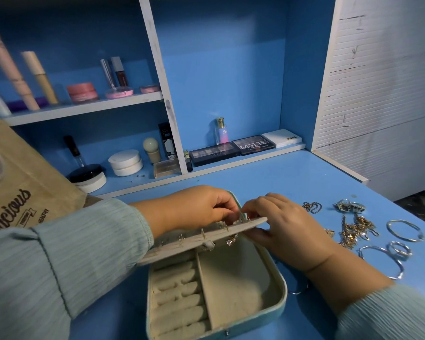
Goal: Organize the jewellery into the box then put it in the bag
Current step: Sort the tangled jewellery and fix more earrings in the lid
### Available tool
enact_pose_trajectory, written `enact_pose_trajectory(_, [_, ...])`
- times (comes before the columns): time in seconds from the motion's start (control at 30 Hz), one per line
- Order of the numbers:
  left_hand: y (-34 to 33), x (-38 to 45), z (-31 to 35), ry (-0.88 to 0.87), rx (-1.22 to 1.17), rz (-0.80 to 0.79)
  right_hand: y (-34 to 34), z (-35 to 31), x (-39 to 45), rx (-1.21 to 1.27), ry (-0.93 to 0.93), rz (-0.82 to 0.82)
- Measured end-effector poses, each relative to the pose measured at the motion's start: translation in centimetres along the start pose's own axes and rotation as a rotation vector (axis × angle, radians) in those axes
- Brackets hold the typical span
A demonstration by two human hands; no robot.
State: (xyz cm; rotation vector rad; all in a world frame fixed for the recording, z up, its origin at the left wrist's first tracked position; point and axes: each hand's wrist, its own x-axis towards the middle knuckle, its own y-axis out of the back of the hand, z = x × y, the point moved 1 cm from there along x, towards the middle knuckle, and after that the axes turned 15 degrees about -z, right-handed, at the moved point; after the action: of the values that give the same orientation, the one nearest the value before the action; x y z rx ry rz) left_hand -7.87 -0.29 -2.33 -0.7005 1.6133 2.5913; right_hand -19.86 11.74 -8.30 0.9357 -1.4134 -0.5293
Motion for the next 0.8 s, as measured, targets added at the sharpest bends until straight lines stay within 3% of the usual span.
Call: enact_pose_trajectory(0.8, [-0.2,0.0,-1.2,-0.083,-0.264,-0.013,-0.2,0.1,0.0,-0.007,-0.015,0.016])
